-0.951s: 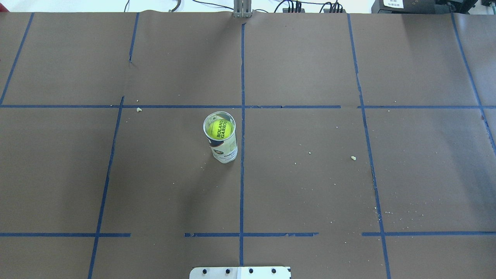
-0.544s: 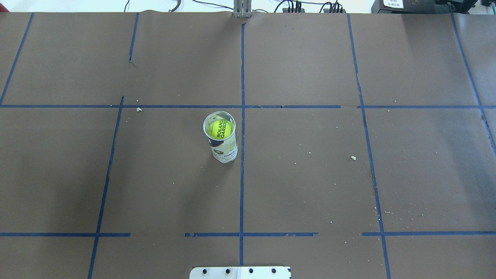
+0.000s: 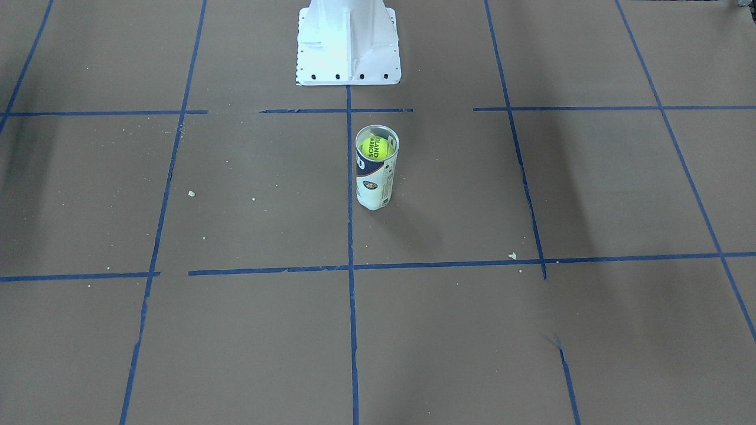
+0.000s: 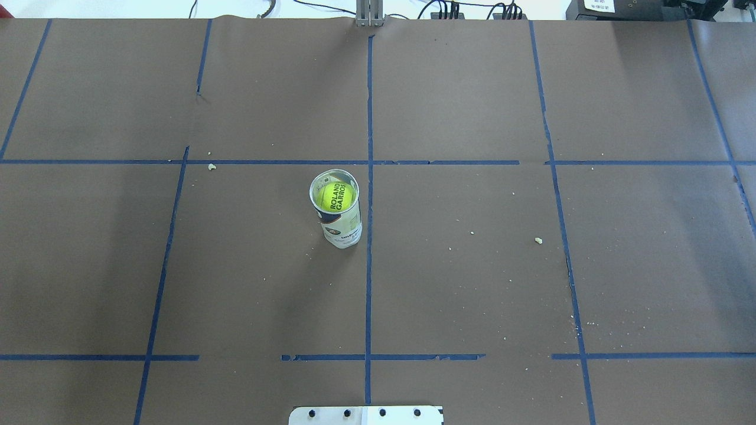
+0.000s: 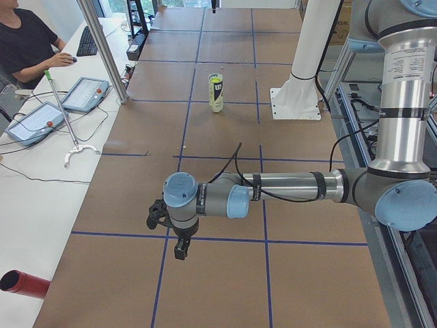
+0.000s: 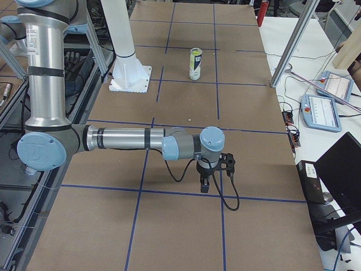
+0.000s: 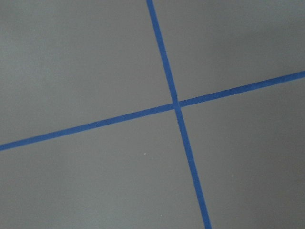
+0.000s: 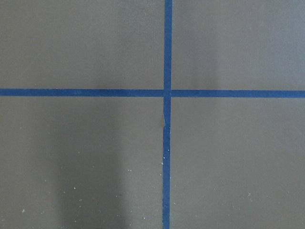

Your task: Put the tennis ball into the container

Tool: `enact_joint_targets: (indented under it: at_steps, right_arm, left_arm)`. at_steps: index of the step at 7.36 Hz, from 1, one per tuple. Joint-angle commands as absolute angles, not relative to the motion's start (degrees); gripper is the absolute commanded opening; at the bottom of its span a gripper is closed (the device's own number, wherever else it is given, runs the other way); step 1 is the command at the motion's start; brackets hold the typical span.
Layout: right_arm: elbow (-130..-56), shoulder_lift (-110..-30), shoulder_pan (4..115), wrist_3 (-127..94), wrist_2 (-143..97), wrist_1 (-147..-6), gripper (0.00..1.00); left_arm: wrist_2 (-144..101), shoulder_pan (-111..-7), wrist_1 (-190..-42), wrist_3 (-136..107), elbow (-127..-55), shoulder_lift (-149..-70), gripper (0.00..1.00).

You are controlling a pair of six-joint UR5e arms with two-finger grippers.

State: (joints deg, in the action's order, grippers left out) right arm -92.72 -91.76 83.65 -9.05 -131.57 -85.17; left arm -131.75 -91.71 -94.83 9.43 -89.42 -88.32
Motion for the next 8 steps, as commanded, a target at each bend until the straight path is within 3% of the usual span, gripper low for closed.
enact_joint_targets:
  at_steps: [1,8]
  right_arm:
    - [-92.7,-91.8,83.7,-9.1,-131.6,-85.2,1.0]
    - [-92.7,-91.8,83.7,-9.1,-131.6,-85.2,1.0]
  left_arm:
    - [-132.2,-91.9,-91.3,9.4,-90.3,-88.5,1.0]
    - [-134.3,-91.8,-88.2,6.9,-92.7,-88.3,1.0]
